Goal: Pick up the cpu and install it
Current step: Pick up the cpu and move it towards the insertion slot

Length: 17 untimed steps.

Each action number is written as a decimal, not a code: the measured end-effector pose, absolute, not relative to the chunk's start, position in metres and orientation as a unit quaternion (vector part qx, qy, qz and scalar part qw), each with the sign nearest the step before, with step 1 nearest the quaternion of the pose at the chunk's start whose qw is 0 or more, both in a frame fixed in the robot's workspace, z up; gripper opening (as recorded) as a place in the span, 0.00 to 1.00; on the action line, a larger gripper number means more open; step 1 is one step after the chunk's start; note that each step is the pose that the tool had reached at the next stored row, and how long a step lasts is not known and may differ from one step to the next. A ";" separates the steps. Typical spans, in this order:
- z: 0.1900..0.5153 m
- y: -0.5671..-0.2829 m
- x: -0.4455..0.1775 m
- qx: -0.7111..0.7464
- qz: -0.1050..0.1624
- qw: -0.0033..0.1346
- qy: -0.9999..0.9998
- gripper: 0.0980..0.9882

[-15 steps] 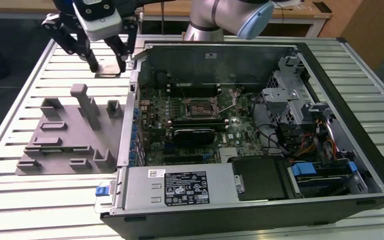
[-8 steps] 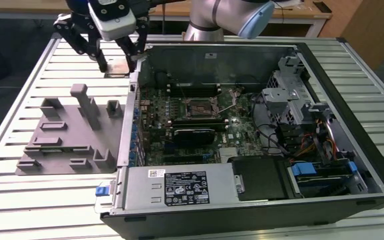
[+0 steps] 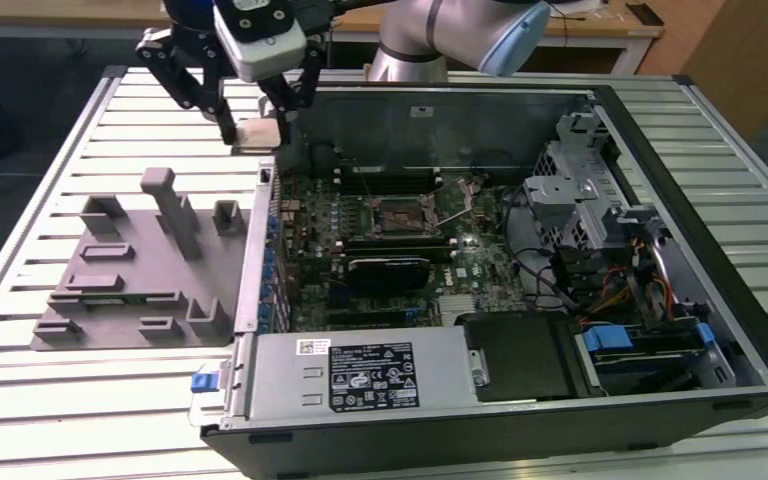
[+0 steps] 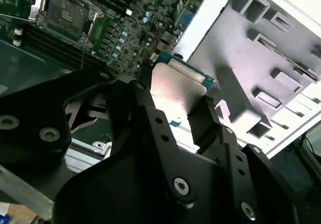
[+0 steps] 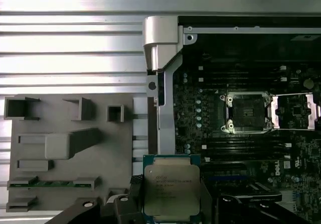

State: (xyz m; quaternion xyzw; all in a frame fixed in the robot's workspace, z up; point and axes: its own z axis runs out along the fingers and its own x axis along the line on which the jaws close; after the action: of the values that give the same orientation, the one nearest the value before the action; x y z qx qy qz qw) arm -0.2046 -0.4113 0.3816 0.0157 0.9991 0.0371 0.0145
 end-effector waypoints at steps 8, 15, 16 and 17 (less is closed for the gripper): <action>0.382 -0.411 -0.184 0.016 0.037 0.014 0.999 0.50; 0.382 -0.411 -0.166 0.016 0.037 0.014 0.999 0.50; 0.382 -0.411 -0.163 0.016 0.037 0.014 0.999 0.50; 0.382 -0.411 -0.161 0.016 0.037 0.014 0.999 0.50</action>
State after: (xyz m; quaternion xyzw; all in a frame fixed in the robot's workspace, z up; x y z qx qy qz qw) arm -0.1606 -0.4113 0.3816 0.0157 0.9991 0.0371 0.0145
